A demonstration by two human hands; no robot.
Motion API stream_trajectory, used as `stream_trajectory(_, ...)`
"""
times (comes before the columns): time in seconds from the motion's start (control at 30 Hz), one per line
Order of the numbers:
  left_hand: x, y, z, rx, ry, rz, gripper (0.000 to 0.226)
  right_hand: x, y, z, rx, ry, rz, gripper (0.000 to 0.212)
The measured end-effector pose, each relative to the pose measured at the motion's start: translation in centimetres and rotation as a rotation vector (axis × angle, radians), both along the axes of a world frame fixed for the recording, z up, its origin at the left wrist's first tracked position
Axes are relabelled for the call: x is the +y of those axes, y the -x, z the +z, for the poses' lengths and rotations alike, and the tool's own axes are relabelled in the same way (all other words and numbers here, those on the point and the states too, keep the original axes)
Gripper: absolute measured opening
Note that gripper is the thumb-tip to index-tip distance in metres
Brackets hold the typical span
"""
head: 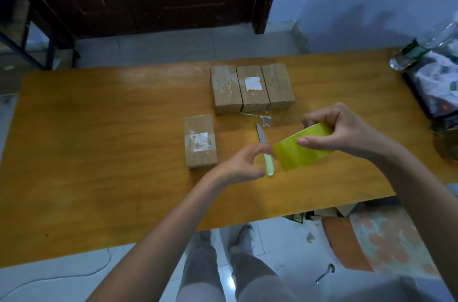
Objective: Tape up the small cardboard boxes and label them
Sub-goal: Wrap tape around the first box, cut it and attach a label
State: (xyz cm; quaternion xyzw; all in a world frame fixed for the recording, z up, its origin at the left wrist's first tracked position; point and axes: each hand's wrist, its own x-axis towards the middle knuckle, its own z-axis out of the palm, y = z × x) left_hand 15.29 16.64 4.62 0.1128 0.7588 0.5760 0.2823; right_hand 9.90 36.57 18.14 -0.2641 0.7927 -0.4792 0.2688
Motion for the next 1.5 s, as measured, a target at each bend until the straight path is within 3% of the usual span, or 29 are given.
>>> stream_trajectory(0.1, -0.6, -0.4, -0.4, -0.089, -0.124, 0.026, 0.033, 0.2, -0.2, -0.1, -0.009, 0.01, -0.02, 0.035)
stream_trajectory(0.2, -1.7, -1.1, -0.7, -0.132, -0.156, 0.05, 0.023, 0.3, -0.6, -0.4, -0.014, 0.015, -0.047, 0.031)
stream_trajectory(0.37, -4.3, -2.7, -1.1, -0.296, -0.276, 0.07, 0.024, 0.4, -1.0, -0.8, -0.008, 0.022, -0.099, 0.037)
stream_trajectory(0.7, -9.9, -4.6, -0.7, -0.414, -0.365, 0.14, 0.018, -1.5, -1.5, -1.9, -0.019, 0.083, -0.129, 0.05)
stream_trajectory(0.93, -12.5, -5.8, -1.0, -0.467, -0.355, 0.19, 0.018, -3.2, -1.8, -2.2, -0.048, 0.102, -0.168, 0.034)
stream_trajectory(1.03, -14.5, -6.3, -0.7, -0.43, -0.361, 0.247, 0.024, -3.9, -2.2, -2.8, -0.058, 0.112, -0.236, 0.038)
stream_trajectory(1.13, -16.4, -6.5, -0.1, -0.397, -0.408, 0.275, 0.027, -4.9, -3.0, -3.8, -0.07, 0.115, -0.303, 0.04)
stream_trajectory(1.23, -17.4, -6.5, 0.1, -0.377, -0.508, 0.274, 0.015, -5.8, -3.9, -4.9, -0.088, 0.149, -0.36, 0.036)
stream_trajectory(1.37, -17.9, -6.5, 0.2, -0.481, -0.726, 0.201, 0.013, -6.6, -4.5, -6.0, -0.151, 0.185, -0.425, 0.036)
stream_trajectory(1.5, -18.1, -6.7, -0.1, -0.523, -0.687, 0.246, 0.015, -6.5, -4.3, -6.5, -0.175, 0.194, -0.451, 0.036)
